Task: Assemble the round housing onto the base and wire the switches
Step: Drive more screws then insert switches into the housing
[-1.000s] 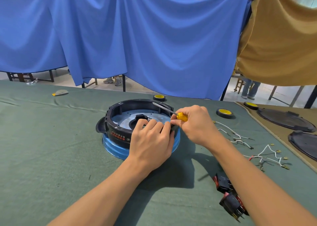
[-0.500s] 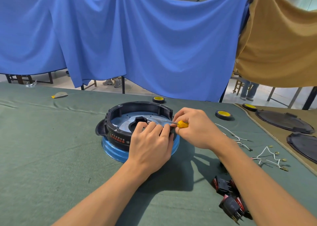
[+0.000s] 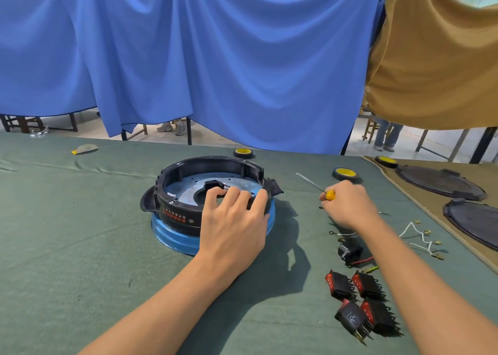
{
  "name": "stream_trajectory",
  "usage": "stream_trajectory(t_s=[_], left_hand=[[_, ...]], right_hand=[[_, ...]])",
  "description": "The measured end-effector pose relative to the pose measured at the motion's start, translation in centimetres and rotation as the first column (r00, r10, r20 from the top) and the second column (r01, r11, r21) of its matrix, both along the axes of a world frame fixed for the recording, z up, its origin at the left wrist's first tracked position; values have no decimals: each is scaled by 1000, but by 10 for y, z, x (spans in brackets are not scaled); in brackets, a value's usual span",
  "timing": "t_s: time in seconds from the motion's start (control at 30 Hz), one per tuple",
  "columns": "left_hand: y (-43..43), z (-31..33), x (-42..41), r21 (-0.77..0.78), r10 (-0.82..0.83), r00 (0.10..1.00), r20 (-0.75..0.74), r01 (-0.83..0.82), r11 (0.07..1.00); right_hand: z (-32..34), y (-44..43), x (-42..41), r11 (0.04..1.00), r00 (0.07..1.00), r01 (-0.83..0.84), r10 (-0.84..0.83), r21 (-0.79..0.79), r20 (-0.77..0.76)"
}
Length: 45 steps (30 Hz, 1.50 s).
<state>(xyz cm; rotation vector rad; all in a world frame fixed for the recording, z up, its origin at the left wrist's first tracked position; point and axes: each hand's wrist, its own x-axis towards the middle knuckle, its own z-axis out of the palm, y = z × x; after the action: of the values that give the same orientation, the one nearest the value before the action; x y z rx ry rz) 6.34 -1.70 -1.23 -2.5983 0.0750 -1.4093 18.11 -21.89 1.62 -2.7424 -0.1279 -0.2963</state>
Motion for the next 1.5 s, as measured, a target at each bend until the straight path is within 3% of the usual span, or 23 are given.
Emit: stream_trajectory(t_s=[0.13, 0.57, 0.63, 0.7, 0.77, 0.83, 0.97, 1.13, 1.33, 1.5], left_hand=[[1, 2, 0, 23, 13, 998, -60, -12, 1000], [-2, 1, -6, 81, 65, 981, -180, -51, 995], [-2, 2, -5, 86, 74, 981, -182, -59, 994], [-3, 2, -4, 88, 77, 980, -182, -62, 994], [-3, 4, -3, 89, 75, 981, -180, -60, 994], [-3, 6, -3, 92, 70, 980, -184, -54, 994], [-1, 14, -3, 86, 76, 980, -183, -61, 994], [0, 21, -4, 48, 40, 987, -154, -33, 998], [2, 26, -2, 74, 66, 992, -107, -59, 996], [9, 41, -2, -81, 60, 997, 46, -56, 995]], right_hand=[[-11, 5, 7, 989, 998, 57, -58, -134, -2], [-7, 7, 4, 988, 995, 56, -68, -145, -75], [0, 9, -1, 998, 993, 47, -51, -41, -108], [10, 17, -12, 975, 986, -15, 51, 223, -156], [19, 32, -31, 795, 940, -21, 221, 606, -259], [24, 52, -52, 557, 854, 81, 390, 827, -346], [22, 79, -72, 392, 815, 175, 456, 903, -356], [25, 77, -68, 74, 808, 322, 498, 944, -315], [38, 66, -66, -83, 806, 292, 558, 953, -198], [56, 65, -72, -147, 791, 152, 611, 977, -32]])
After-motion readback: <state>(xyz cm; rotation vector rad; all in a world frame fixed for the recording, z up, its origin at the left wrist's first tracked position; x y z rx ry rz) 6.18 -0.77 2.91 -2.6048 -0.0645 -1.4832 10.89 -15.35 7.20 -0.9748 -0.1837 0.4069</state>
